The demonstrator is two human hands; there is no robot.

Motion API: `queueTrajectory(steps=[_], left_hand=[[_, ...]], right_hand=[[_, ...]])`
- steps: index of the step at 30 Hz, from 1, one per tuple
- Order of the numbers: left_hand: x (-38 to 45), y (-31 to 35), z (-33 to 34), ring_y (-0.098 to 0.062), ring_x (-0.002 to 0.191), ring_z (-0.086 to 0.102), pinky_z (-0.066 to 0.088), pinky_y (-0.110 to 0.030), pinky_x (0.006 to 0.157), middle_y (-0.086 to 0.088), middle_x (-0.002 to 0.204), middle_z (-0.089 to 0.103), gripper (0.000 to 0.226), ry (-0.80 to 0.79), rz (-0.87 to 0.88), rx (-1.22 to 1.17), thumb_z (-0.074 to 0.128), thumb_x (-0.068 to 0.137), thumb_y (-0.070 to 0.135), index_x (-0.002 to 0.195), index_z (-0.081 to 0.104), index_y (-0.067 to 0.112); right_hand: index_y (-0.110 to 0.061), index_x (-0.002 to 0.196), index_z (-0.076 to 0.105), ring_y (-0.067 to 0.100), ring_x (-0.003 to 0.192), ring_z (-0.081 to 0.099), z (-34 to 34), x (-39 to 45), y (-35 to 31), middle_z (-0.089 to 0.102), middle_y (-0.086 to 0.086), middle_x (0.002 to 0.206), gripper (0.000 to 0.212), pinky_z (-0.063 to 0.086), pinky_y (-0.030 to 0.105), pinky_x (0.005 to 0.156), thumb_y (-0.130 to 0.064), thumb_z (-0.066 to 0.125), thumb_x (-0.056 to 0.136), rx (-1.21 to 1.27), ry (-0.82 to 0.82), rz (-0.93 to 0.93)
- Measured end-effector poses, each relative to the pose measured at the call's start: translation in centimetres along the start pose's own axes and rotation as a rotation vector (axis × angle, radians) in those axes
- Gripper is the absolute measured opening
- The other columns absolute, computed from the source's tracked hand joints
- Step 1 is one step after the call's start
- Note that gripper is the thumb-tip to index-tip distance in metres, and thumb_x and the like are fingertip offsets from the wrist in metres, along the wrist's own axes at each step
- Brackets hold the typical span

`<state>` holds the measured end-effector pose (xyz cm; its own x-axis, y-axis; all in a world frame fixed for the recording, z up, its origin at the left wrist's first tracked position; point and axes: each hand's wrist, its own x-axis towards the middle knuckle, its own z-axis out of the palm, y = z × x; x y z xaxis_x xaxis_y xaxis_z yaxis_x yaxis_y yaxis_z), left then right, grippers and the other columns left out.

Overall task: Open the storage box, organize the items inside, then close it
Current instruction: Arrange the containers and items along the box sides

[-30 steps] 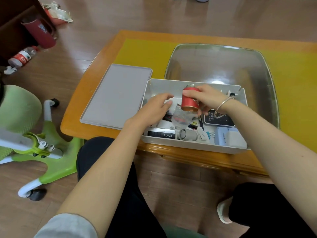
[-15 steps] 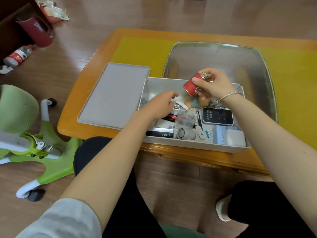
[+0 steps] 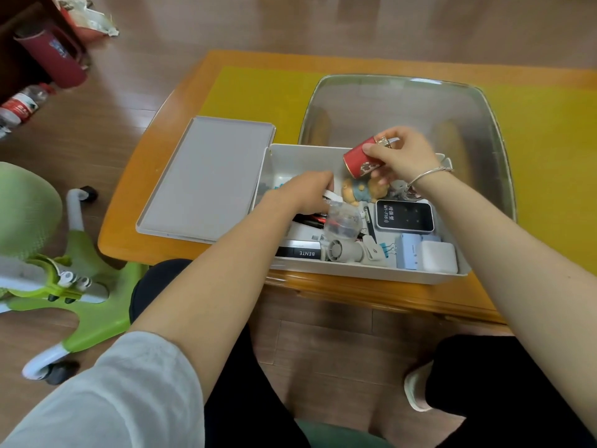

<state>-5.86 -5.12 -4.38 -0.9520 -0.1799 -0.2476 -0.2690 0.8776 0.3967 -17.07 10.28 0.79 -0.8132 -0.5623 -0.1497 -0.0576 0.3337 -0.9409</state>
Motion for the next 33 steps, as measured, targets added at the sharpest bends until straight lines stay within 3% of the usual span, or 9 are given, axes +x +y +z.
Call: queueTrajectory(steps=[7, 10, 16, 18, 20, 23, 25, 29, 33], left_hand=[[-2.8, -1.4, -2.2, -0.023, 0.091, 0.055, 0.043, -0.034, 0.073, -0.004, 0.100, 0.060, 0.025, 0.309, 0.053, -0.086, 0.068, 0.084, 0.020, 0.103, 0.054, 0.011], [-4.7, -2.5, -3.6, -0.023, 0.088, 0.051, 0.043, -0.035, 0.073, 0.000, 0.096, 0.052, 0.023, 0.427, 0.021, -0.134, 0.065, 0.080, 0.010, 0.099, 0.051, 0.011], [-7.6, -3.3, -4.4, -0.010, 0.077, 0.055, 0.036, -0.010, 0.056, 0.014, 0.081, 0.055, 0.022, 0.100, -0.002, -0.136, 0.076, 0.077, 0.020, 0.084, 0.055, 0.023], [-7.5, -3.0, -4.5, -0.001, 0.063, 0.053, 0.036, -0.012, 0.051, 0.013, 0.068, 0.058, 0.022, 0.032, -0.024, -0.190, 0.075, 0.079, 0.039, 0.072, 0.059, 0.025], [-6.7, -2.7, -4.6, -0.005, 0.062, 0.055, 0.036, -0.020, 0.052, 0.011, 0.064, 0.059, 0.029, 0.095, -0.007, -0.154, 0.061, 0.091, 0.041, 0.069, 0.060, 0.022], [-4.7, -2.3, -4.4, -0.022, 0.092, 0.062, 0.040, -0.026, 0.070, -0.003, 0.100, 0.067, 0.014, 0.156, 0.008, -0.017, 0.052, 0.097, 0.015, 0.103, 0.064, 0.012], [-3.4, -2.2, -3.8, -0.025, 0.106, 0.057, 0.044, -0.030, 0.084, -0.007, 0.119, 0.061, 0.026, 0.074, -0.017, 0.079, 0.055, 0.094, 0.011, 0.119, 0.060, 0.014], [-2.1, -2.1, -2.5, -0.029, 0.108, 0.057, 0.048, -0.036, 0.089, -0.007, 0.121, 0.062, 0.028, -0.046, -0.107, 0.242, 0.059, 0.090, 0.019, 0.118, 0.062, 0.018], [-1.8, -1.8, -2.4, -0.033, 0.105, 0.059, 0.051, -0.038, 0.088, -0.013, 0.118, 0.063, 0.028, -0.092, -0.168, 0.282, 0.054, 0.090, 0.011, 0.116, 0.062, 0.010]], right_hand=[[-0.019, 0.102, 0.060, 0.007, 0.043, 0.060, 1.2, -0.4, 0.4, 0.062, 0.000, 0.078, 0.028, 0.046, 0.019, 0.037, -0.021, 0.075, 0.078, -0.125, -0.034, -0.104], [-0.019, 0.103, 0.059, 0.011, 0.049, 0.063, 2.2, 0.0, 0.6, 0.062, -0.001, 0.080, 0.029, 0.052, 0.025, 0.043, -0.014, 0.074, 0.078, -0.150, -0.042, -0.095], [-0.023, 0.104, 0.059, 0.016, 0.057, 0.065, 3.0, 0.3, 1.1, 0.063, -0.001, 0.086, 0.030, 0.048, 0.022, 0.042, -0.017, 0.073, 0.078, -0.180, -0.068, -0.103], [-0.022, 0.104, 0.059, 0.015, 0.056, 0.066, 3.0, 0.3, 1.2, 0.063, 0.001, 0.088, 0.029, 0.046, 0.021, 0.041, -0.018, 0.073, 0.079, -0.176, -0.073, -0.105], [-0.022, 0.104, 0.059, 0.014, 0.056, 0.066, 2.9, 0.2, 1.2, 0.063, 0.002, 0.090, 0.029, 0.047, 0.021, 0.041, -0.019, 0.073, 0.079, -0.175, -0.080, -0.105], [-0.022, 0.103, 0.060, 0.011, 0.054, 0.066, 2.8, 0.2, 1.2, 0.064, 0.002, 0.087, 0.029, 0.050, 0.021, 0.043, -0.022, 0.075, 0.078, -0.177, -0.079, -0.109], [-0.020, 0.100, 0.060, 0.012, 0.052, 0.065, 2.7, 0.2, 1.2, 0.066, 0.004, 0.084, 0.029, 0.051, 0.022, 0.045, -0.023, 0.077, 0.077, -0.154, -0.071, -0.106], [-0.021, 0.098, 0.060, 0.020, 0.056, 0.065, 2.6, 0.5, 1.2, 0.068, 0.007, 0.083, 0.029, 0.052, 0.030, 0.052, -0.025, 0.078, 0.076, -0.150, -0.064, -0.083], [-0.022, 0.101, 0.060, 0.017, 0.063, 0.068, 2.5, 0.6, 1.1, 0.067, 0.005, 0.097, 0.030, 0.056, 0.031, 0.057, -0.021, 0.076, 0.076, -0.228, -0.090, -0.112]])
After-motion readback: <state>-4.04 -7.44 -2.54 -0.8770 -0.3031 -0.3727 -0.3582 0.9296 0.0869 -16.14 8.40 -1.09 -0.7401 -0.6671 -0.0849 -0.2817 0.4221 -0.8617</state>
